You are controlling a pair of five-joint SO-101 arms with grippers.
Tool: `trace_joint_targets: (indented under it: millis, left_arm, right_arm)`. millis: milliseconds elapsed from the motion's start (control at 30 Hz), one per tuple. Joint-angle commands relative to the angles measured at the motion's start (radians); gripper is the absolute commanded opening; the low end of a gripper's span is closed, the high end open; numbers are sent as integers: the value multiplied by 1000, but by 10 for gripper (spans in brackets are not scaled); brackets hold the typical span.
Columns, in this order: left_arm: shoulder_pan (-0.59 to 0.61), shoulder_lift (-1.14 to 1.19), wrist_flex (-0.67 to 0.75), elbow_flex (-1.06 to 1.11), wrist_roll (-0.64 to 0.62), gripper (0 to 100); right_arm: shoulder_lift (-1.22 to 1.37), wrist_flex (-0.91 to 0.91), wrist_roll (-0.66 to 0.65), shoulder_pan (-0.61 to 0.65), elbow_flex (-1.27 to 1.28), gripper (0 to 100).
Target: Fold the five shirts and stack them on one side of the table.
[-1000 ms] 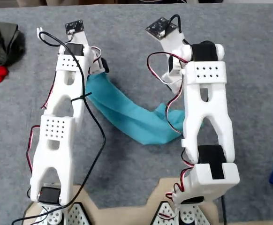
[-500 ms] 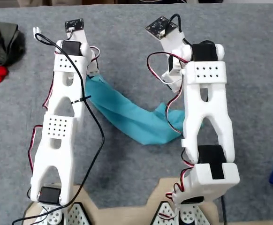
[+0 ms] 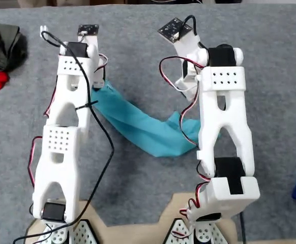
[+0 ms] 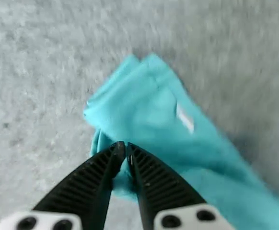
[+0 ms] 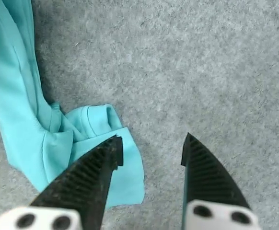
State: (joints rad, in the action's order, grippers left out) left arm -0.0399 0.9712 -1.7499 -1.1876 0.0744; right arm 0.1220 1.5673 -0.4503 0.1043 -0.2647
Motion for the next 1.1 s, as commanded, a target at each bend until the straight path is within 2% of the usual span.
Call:
trace_joint_targets:
  millis: [0, 167, 467, 733, 900, 1067]
  left_arm:
    - [2, -260, -14, 295, 69, 19]
    - [-5, -519, -11, 651, 106, 19]
    - [-2, -800, -3, 1135, 109, 19]
    - [-3, -923, 135, 1491, 109, 19]
    - [6, -998, 264, 1754, 204, 19]
    - [-3, -1089, 319, 1895, 213, 19]
  right_arm:
    - [-62, 58, -3, -16, -79, 219]
    - [-64, 203, -3, -16, -148, 218]
    - [-120, 218, 48, -33, -22, 217]
    - [-346, 213, 37, -35, 286, 217]
    - [-435, 186, 37, -39, 456, 217]
    - [-545, 186, 37, -38, 567, 217]
